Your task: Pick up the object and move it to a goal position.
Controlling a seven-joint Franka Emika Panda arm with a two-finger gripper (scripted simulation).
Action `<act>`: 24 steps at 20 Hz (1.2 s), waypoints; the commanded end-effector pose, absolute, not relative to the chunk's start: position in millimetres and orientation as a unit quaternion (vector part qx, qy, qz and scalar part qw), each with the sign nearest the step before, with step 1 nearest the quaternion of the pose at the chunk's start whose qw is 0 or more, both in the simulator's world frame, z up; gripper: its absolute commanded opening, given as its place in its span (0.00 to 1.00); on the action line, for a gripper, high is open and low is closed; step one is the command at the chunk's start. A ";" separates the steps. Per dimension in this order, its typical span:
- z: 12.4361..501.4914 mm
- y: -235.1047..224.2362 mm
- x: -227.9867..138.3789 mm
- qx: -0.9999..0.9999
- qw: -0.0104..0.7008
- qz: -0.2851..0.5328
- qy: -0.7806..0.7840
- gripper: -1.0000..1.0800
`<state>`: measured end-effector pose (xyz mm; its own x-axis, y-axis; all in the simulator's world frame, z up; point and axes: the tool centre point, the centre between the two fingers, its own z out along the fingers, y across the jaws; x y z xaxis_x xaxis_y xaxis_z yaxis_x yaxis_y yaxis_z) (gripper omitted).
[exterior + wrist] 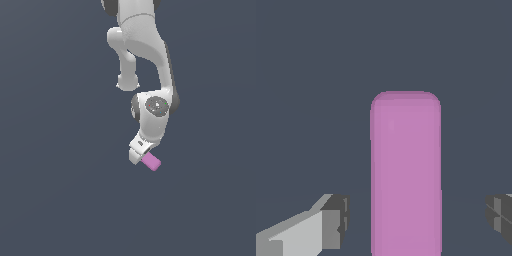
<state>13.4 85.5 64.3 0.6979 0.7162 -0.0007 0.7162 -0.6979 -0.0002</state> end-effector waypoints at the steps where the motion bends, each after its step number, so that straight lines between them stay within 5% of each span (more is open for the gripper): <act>1: 64.3 85.5 13.4 0.921 0.000 0.000 0.389 0.96; 18: 13.7 85.9 13.5 0.920 0.000 0.000 0.391 0.96; 19: 13.7 85.9 13.5 0.920 0.000 0.000 0.391 0.00; 24: 13.7 85.9 13.5 0.920 0.000 0.000 0.391 0.00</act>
<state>13.5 86.9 14.4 0.6928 0.7211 0.0005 0.7211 -0.6928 0.0002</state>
